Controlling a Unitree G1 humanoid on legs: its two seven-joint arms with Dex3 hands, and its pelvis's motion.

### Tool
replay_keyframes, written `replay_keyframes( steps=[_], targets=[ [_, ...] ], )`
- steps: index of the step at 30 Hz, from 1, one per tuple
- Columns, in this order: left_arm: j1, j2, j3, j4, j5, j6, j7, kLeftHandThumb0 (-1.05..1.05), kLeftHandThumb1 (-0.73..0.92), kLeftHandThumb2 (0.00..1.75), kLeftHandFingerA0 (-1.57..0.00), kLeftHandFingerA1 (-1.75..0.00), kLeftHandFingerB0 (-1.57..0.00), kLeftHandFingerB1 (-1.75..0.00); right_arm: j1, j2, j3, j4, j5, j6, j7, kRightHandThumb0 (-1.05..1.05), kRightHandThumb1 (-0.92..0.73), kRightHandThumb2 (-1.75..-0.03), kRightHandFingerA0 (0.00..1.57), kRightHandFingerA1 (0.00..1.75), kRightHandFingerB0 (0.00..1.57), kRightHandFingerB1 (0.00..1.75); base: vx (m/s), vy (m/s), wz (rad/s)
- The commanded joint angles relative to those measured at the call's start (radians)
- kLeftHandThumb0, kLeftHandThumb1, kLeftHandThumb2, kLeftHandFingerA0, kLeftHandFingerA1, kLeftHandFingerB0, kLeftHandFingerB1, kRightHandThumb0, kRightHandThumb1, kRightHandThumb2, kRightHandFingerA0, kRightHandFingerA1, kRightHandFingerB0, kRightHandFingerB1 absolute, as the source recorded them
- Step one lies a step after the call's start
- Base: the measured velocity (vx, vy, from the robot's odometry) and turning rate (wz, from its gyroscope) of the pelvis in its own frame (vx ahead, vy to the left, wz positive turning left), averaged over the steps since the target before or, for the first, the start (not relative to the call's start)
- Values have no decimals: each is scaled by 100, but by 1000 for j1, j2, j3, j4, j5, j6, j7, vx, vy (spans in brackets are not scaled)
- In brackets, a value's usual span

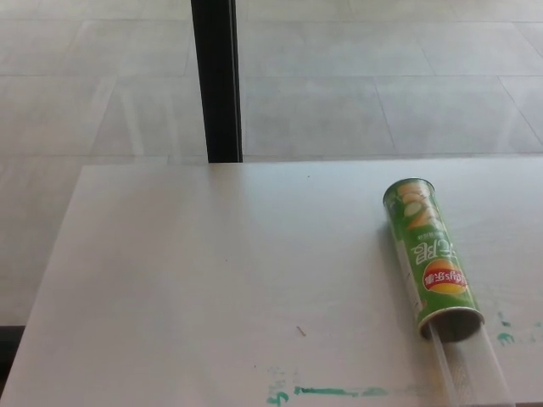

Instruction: Use the right hand as a fist to push the chips tray inside its container kept in the middle of the desk

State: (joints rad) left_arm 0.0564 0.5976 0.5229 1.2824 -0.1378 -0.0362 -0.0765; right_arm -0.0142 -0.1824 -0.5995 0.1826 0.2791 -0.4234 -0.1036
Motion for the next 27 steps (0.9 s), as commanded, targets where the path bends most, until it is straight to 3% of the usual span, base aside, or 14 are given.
replay_keyframes(
  steps=[1, 2, 6, 8, 9, 10, 15, 16, 17, 20, 21, 24, 27],
  targets=[
    [3, 31, 13, 10, -30, 14, 0, -70, 92, 70, -57, -66, -47, -52, 295, -42, 267, -415, -37, 24, 267, -86, -88, -67, 78, 109, 43, 69, 0, 0, 0],
    [11, 32, 7, 7, -24, 2, -5, -72, 92, 71, -56, -65, -47, -52, 327, -72, 287, -414, -87, 1, 291, -86, -86, -66, 78, 97, 60, 65, 0, 0, 0],
    [12, 27, 19, 2, -36, -1, -4, -72, 92, 67, -60, -70, -48, -52, 385, -152, 322, -446, -203, -22, 311, -86, -86, -66, 78, 95, 59, 66, 0, 0, 0],
    [8, 28, 19, 8, -36, 12, -5, -70, 92, 68, -57, -68, -44, -49, 399, -179, 350, -434, -260, -91, 320, -82, -81, -64, 86, 92, 62, 65, 0, 0, 0],
    [7, 27, 12, 10, -28, 12, 5, -70, 92, 68, -59, -67, -44, -49, 403, -189, 358, -433, -274, -108, 316, -85, -60, -96, 86, 94, 62, 71, 0, 0, 0],
    [8, 27, 11, 9, -26, 11, 6, -70, 92, 68, -60, -68, -46, -51, 412, -195, 363, -444, -280, -99, 312, -84, -81, -65, 88, 96, 64, 70, 0, 0, 0],
    [11, 25, 17, 1, -35, 16, 6, -71, 92, 68, -59, -65, -47, -51, 480, -264, 404, -521, -332, -76, 338, -85, -80, -66, 94, 96, 69, 70, 0, 0, 0],
    [15, 26, 4, 0, -22, 9, 8, -72, 92, 71, -58, -65, -46, -51, 492, -284, 411, -526, -344, -79, 349, -86, -59, -96, 93, 94, 66, 73, 0, 0, 0],
    [16, 26, 5, 0, -23, 8, 2, -72, 92, 71, -56, -64, -46, -51, 516, -310, 418, -552, -361, -54, 364, -84, -79, -63, 98, 93, 71, 71, 0, 0, 0],
    [24, 31, 10, 1, -27, 4, 0, -72, 92, 71, -57, -64, -45, -50, 523, -345, 445, -575, -364, -16, 378, -84, -77, -64, 97, 92, 72, 69, 0, 0, 0],
    [22, 31, 9, 3, -26, 7, 6, -72, 92, 69, -58, -64, -50, -51, 546, -378, 458, -577, -370, -40, 408, -81, -73, -62, 103, 87, 79, 64, 0, 0, 0],
    [20, 29, 13, 5, -29, 7, 10, -71, 92, 67, -58, -64, -48, -51, 564, -397, 473, -552, -391, -89, 399, -82, -74, -63, 102, 89, 80, 66, 0, 0, 0],
    [21, 33, 12, 8, -29, 13, 4, -70, 92, 69, -57, -63, -44, -48, 581, -431, 468, -581, -440, -73, 406, -84, -75, -63, 98, 96, 75, 68, 0, 0, 0]
  ],
)
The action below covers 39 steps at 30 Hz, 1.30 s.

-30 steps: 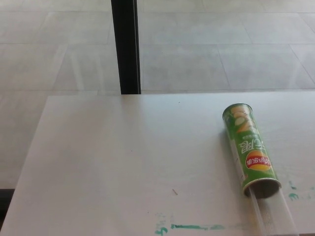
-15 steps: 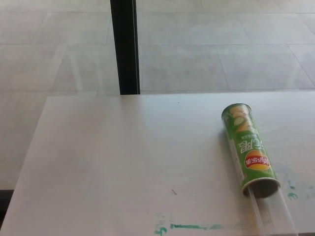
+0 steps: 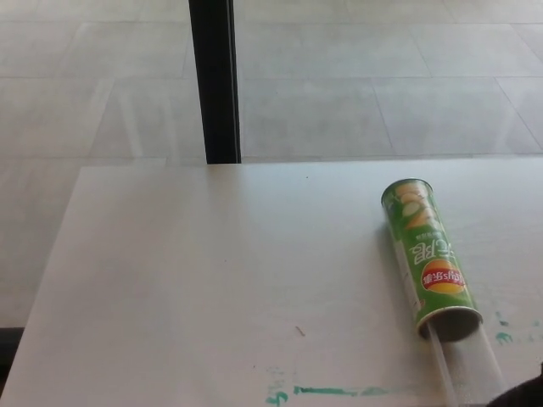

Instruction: Use the right hand as a fist to push the chips tray inside its container kept in the middle of the desk

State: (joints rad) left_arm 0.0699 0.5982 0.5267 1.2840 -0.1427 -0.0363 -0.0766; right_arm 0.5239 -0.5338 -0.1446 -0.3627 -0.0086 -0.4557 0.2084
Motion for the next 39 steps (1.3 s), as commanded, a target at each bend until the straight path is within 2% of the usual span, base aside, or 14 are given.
replay_keyframes(
  steps=[1, 6, 7, 9, 17, 18, 21, 22, 29, 32, 34, 37, 38, 39],
  targets=[
    [7, 33, 8, 9, -25, 18, 6, -70, 92, 69, -57, -63, -44, -48, 47, -91, 11, -52, -182, -27, 95, -84, -75, -63, 98, 96, 75, 68, 0, 0, 0],
    [24, 38, 9, 4, -23, 0, -1, -73, 92, 71, -57, -66, -46, -52, 44, -114, 31, -64, -278, -6, 98, -88, -78, -64, 99, 96, 75, 67, 0, 0, 0],
    [30, 37, 17, 6, -30, -3, 4, -72, 92, 69, -59, -62, -51, -51, 33, -125, 41, -59, -360, -1, 90, -89, -78, -64, 103, 95, 77, 68, 0, 0, 0],
    [36, 39, 13, 9, -25, -11, -4, -72, 92, 71, -55, -62, -47, -51, 35, -128, 47, -68, -415, 33, 92, -89, -76, -64, 109, 96, 80, 66, 0, 0, 0],
    [30, 36, 22, 8, -33, 3, 1, -71, 92, 71, -56, -63, -45, -50, 16, -130, 73, -17, -538, 95, 75, -87, -73, -62, 105, 94, 76, 67, 0, 0, 0],
    [31, 36, 21, 7, -32, 2, 2, -71, 92, 71, -56, -64, -47, -51, 14, -123, 77, -5, -541, 94, 63, -88, -72, -62, 109, 98, 77, 68, 0, 0, 0],
    [27, 38, 23, 9, -33, 5, 8, -71, 92, 68, -59, -65, -51, -51, 10, -117, 90, -3, -560, 139, 75, -90, -73, -63, 106, 100, 74, 68, 0, 0, 0],
    [30, 37, 16, 11, -25, -1, 9, -73, 92, 70, -58, -63, -49, -50, 18, -120, 86, 11, -600, 118, 45, -89, -73, -62, 108, 97, 76, 68, 0, 0, 0],
    [17, 39, 31, 13, -40, 14, 0, -71, 92, 70, -56, -64, -45, -50, 22, -106, 105, 1, -714, 197, 47, -89, -73, -62, 107, 103, 74, 70, 0, 0, 0],
    [26, 38, 19, 10, -25, -15, -11, -71, 92, 73, -54, -66, -44, -51, 13, -108, 124, 14, -779, 241, 56, -90, -73, -63, 108, 103, 79, 67, 0, 0, 0],
    [28, 35, 21, 9, -27, -21, -12, -71, 92, 72, -54, -67, -43, -50, 8, -109, 133, 14, -802, 265, 69, -90, -73, -62, 103, 98, 78, 68, 0, 0, 0],
    [22, 35, 31, 11, -36, -15, -11, -71, 92, 71, -55, -65, -44, -50, -7, -107, 142, 17, -808, 281, 77, -90, -71, -62, 107, 97, 81, 68, 0, 0, 0],
    [15, 35, 40, 10, -47, 3, -8, -72, 92, 70, -57, -67, -44, -51, -24, -107, 153, 31, -842, 301, 76, -86, -53, -110, 109, 99, 83, 75, 0, 0, 0],
    [19, 33, 35, 9, -40, -6, -7, -72, 92, 70, -57, -67, -44, -51, -28, -105, 156, 30, -848, 314, 82, -86, -53, -110, 109, 99, 83, 75, 0, 0, 0]
  ],
)
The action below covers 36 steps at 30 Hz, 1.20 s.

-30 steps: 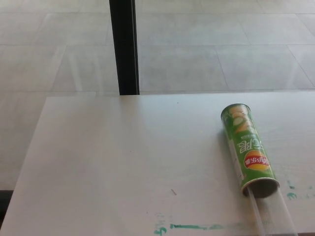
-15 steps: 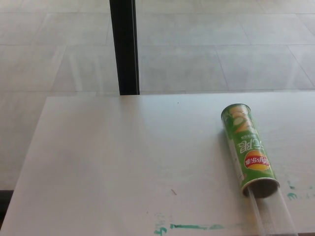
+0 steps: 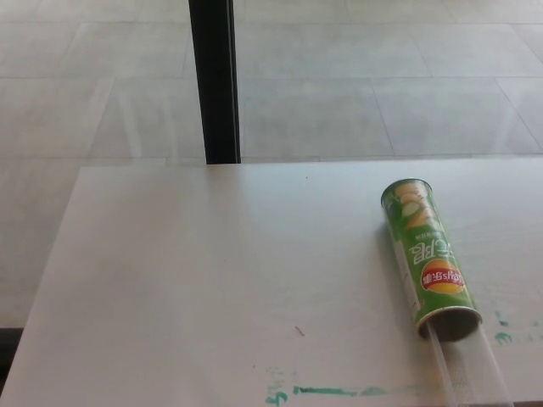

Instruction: Use the right hand as a fist to push the chips tray inside its container kept in the middle of the desk

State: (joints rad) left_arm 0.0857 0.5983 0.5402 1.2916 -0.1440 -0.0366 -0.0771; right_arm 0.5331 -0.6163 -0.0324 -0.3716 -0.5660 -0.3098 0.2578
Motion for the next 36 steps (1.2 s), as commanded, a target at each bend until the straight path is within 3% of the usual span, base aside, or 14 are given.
replay_keyframes(
  steps=[1, 2, 3, 4, 14, 15, 19, 20, 22, 27, 28, 29, 35, 36],
  targets=[
    [3, 33, 22, 1, -39, -5, -6, -72, 92, 70, -57, -67, -44, -51, -38, -22, 46, 38, -292, 170, 32, -86, -53, -110, 109, 99, 83, 75, 0, 0, 0],
    [4, 32, 22, 1, -38, -9, -6, -71, 92, 70, -57, -68, -44, -51, -46, -23, 52, 31, -294, 198, 69, -90, -72, -62, 101, 94, 80, 70, 0, 0, 0],
    [5, 34, 15, 0, -31, -9, -5, -70, 92, 71, -56, -67, -43, -50, -58, -22, 58, 43, -310, 197, 54, -86, -51, -106, 106, 100, 85, 75, 0, 0, 0],
    [6, 34, 12, 0, -27, -13, -6, -71, 92, 72, -56, -68, -43, -51, -66, -22, 63, 50, -319, 197, 45, -90, -69, -62, 109, 97, 87, 69, 0, 0, 0],
    [17, 40, 7, -1, -20, -15, -6, -72, 92, 72, -55, -62, -43, -49, -175, -3, 123, 69, -373, 264, 74, -89, -72, -62, 94, 97, 76, 68, 0, 0, 0],
    [15, 42, 6, -1, -19, -12, -3, -72, 92, 72, -56, -62, -45, -50, -179, -1, 128, 68, -374, 270, 74, -85, -53, -108, 97, 99, 75, 72, 0, 0, 0],
    [5, 50, 17, 1, -31, -3, -11, -72, 92, 72, -55, -64, -42, -49, -214, 15, 150, 74, -384, 295, 72, -88, -52, -100, 108, 110, 73, 73, 0, 0, 0],
    [2, 54, 23, 1, -38, 6, -9, -71, 92, 70, -58, -67, -44, -50, -222, 26, 158, 77, -375, 302, 64, -87, -70, -61, 114, 116, 75, 69, 0, 0, 0],
    [2, 57, 18, 0, -32, 1, -12, -70, 92, 72, -56, -66, -42, -51, -231, 32, 172, 76, -397, 307, 49, -89, -73, -63, 104, 104, 74, 70, 0, 0, 0],
    [4, 60, 13, -1, -32, -8, -6, -71, 92, 71, -56, -68, -44, -52, -244, 63, 199, 77, -396, 334, 47, -93, -74, -63, 113, 102, 74, 73, 0, 0, 0],
    [-1, 62, 16, -2, -38, 5, -6, -70, 92, 70, -56, -68, -43, -51, -247, 67, 207, 71, -414, 347, 56, -91, -54, -103, 114, 106, 72, 76, 0, 0, 0],
    [-2, 61, 14, 0, -36, 3, -4, -69, 92, 71, -57, -65, -44, -49, -246, 69, 208, 71, -412, 350, 57, -92, -75, -63, 110, 103, 71, 71, 0, 0, 0],
    [11, 55, 9, 1, -35, -8, 4, -73, 92, 70, -61, -69, -51, -52, -254, 67, 217, 71, -412, 381, 78, -90, -73, -63, 104, 101, 71, 69, 0, 0, 0],
    [11, 54, 18, 4, -45, -4, -8, -73, 92, 71, -56, -64, -47, -50, -263, 64, 214, 91, -401, 365, 52, -87, -52, -99, 112, 116, 69, 75, 0, 0, 0]
  ],
)
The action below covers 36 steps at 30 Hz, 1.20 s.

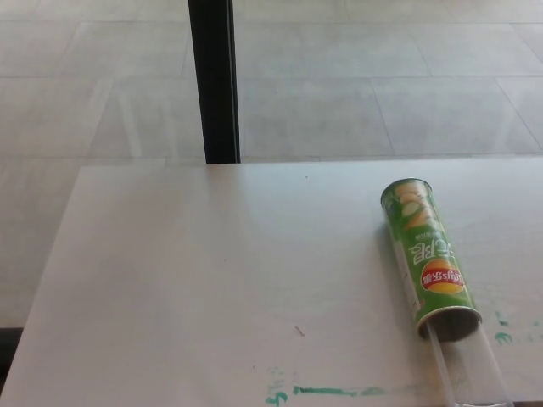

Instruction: Use the right hand as a fist to push the chips tray inside its container kept in the middle of the desk

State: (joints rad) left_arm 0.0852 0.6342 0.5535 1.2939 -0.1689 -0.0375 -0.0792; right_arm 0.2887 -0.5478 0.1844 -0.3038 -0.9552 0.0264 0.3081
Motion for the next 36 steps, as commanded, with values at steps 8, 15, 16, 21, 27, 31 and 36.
replay_keyframes(
  steps=[8, 15, 16, 21, 27, 31, 36],
  targets=[
    [18, 15, -12, 1, -14, 1, -1, -72, 92, 70, -54, -63, -42, -49, -86, -21, 4, 60, -33, 44, 8, -87, -71, -62, 110, 116, 72, 72, 0, 0, 0],
    [21, 17, -10, 5, -20, -1, 0, -74, 92, 71, -57, -64, -45, -50, -166, -38, 19, 110, -46, 37, 5, -86, -70, -62, 121, 129, 74, 72, 0, 0, 0],
    [26, 19, -20, -2, -11, -7, 1, -73, 92, 72, -56, -63, -46, -50, -186, -40, 18, 112, -45, 44, 22, -91, -76, -63, 113, 122, 70, 74, 0, 0, 0],
    [30, 19, -18, -2, -19, -6, -3, -74, 92, 71, -59, -64, -48, -51, -207, -28, 21, 123, -25, 36, 7, -90, -76, -62, 116, 117, 66, 76, 0, 0, 0],
    [24, 20, -12, 0, -28, 2, 1, -74, 92, 70, -58, -63, -47, -49, -244, -3, 71, 146, -48, 48, 3, -88, -55, -104, 122, 122, 69, 81, 0, 0, 0],
    [24, 23, -17, -5, -24, 1, -2, -72, 92, 71, -57, -64, -46, -51, -268, 3, 95, 158, -58, 63, 21, -85, -54, -103, 119, 119, 69, 78, 0, 0, 0],
    [23, 23, -21, -5, -20, -5, -1, -76, 92, 70, -57, -63, -50, -50, -295, 7, 109, 187, -55, 64, -5, -89, -75, -62, 114, 120, 66, 77, 0, 0, 0]
  ],
)
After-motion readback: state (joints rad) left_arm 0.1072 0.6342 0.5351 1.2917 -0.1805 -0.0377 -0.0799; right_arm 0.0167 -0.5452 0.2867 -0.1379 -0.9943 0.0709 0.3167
